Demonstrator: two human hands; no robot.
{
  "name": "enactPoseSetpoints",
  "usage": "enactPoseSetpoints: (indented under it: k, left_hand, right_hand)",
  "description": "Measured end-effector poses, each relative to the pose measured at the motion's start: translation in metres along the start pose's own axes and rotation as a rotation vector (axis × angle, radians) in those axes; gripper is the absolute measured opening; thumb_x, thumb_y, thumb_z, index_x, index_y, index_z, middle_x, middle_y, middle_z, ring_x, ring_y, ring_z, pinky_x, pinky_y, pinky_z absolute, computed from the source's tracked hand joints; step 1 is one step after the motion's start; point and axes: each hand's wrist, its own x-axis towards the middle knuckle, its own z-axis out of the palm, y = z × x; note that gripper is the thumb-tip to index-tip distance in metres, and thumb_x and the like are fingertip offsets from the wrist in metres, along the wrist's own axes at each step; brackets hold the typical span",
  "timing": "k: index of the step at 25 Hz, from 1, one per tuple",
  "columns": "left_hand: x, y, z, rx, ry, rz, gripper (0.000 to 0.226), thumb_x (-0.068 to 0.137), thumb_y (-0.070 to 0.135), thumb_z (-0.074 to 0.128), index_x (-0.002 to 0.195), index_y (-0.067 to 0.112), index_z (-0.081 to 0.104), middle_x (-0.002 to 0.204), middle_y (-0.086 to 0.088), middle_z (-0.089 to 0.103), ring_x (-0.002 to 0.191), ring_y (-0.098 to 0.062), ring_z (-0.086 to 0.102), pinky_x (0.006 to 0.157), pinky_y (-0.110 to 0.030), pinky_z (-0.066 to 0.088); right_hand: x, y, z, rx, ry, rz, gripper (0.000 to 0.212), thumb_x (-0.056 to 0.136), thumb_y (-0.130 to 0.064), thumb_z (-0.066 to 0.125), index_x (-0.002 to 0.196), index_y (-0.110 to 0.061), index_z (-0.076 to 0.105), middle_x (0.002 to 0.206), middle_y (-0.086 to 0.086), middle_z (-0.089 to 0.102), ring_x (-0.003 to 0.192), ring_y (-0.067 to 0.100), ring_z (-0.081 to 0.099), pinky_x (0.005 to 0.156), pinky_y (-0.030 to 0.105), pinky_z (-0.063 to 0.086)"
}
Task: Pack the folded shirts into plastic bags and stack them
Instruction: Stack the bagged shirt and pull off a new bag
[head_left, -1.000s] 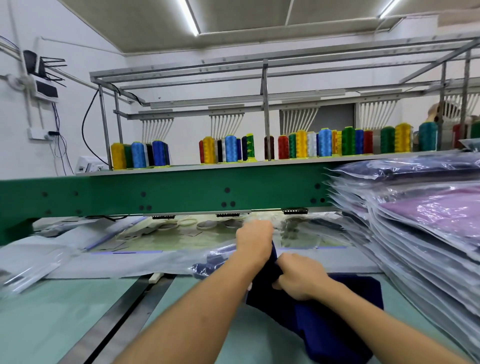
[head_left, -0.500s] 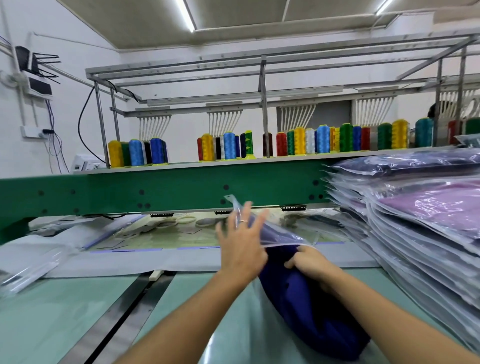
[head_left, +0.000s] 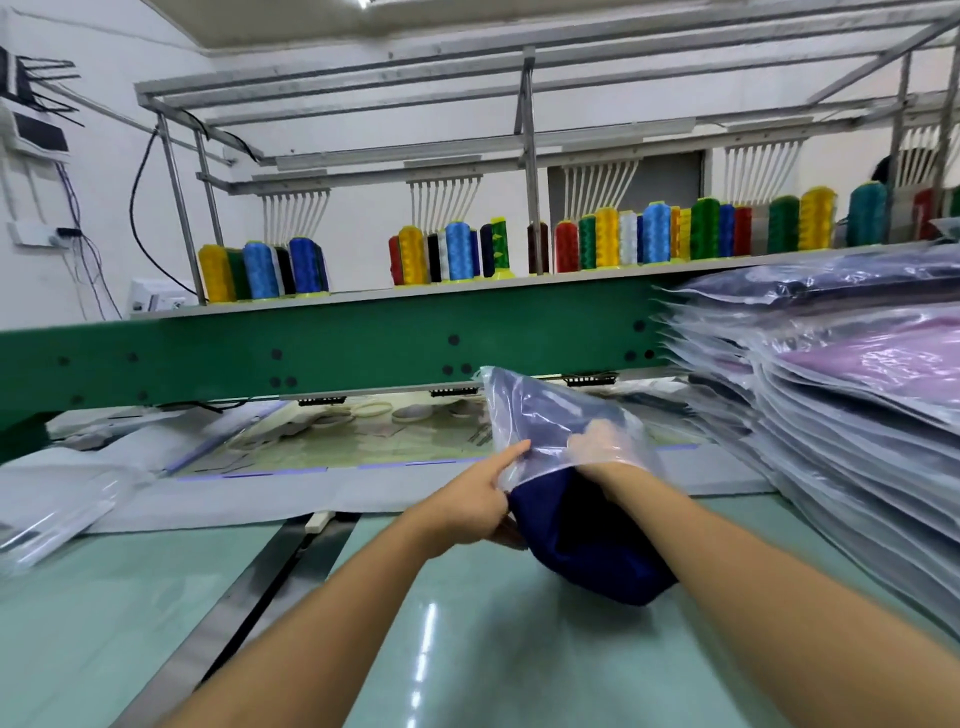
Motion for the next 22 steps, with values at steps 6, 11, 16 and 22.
enactPoseSetpoints:
  k: [6, 11, 16, 22]
  left_hand:
    - [-0.002, -0.023, -0.013, -0.053, -0.109, -0.048, 0.071, 0.104, -0.003, 0.043, 0.160, 0.034, 0.017, 0.133, -0.018, 0.064, 0.101, -0.040, 0.072, 0.089, -0.042, 0.060]
    - [0.007, -0.043, -0.025, 0.044, -0.092, -0.054, 0.077, 0.098, -0.002, 0.047, 0.158, 0.038, 0.020, 0.137, -0.006, 0.058, 0.097, -0.032, 0.074, 0.087, -0.039, 0.061]
    - [0.012, -0.063, -0.026, 0.411, -0.050, -0.054, 0.097, 0.083, 0.002, 0.057, 0.161, 0.035, 0.011, 0.155, -0.005, 0.042, 0.111, -0.024, 0.064, 0.080, -0.028, 0.056]
    - [0.006, -0.093, -0.020, 0.913, 0.077, 0.121, 0.077, 0.083, 0.034, 0.075, 0.150, 0.036, 0.038, 0.160, 0.002, 0.027, 0.147, -0.022, 0.031, 0.115, -0.030, 0.034]
  right_hand:
    - [0.037, -0.003, 0.026, -0.014, 0.041, 0.061, 0.036, 0.096, -0.019, 0.050, 0.125, 0.001, 0.058, 0.126, 0.023, 0.061, 0.118, 0.037, 0.058, 0.090, 0.039, 0.046]
    - [0.052, -0.002, 0.038, 0.038, -0.234, -0.066, 0.075, 0.086, -0.064, 0.062, 0.132, -0.005, 0.059, 0.133, 0.021, 0.060, 0.124, 0.039, 0.056, 0.107, 0.047, 0.045]
    - [0.038, 0.023, 0.027, -0.442, -0.168, -0.207, 0.094, 0.083, -0.084, 0.032, 0.156, -0.024, 0.030, 0.165, 0.019, 0.015, 0.152, 0.038, 0.014, 0.122, 0.049, -0.004]
    - [-0.017, 0.078, 0.046, -0.588, -0.280, -0.375, 0.073, 0.099, -0.068, 0.027, 0.160, -0.030, 0.017, 0.168, 0.006, 0.010, 0.154, 0.026, 0.012, 0.125, 0.041, 0.010]
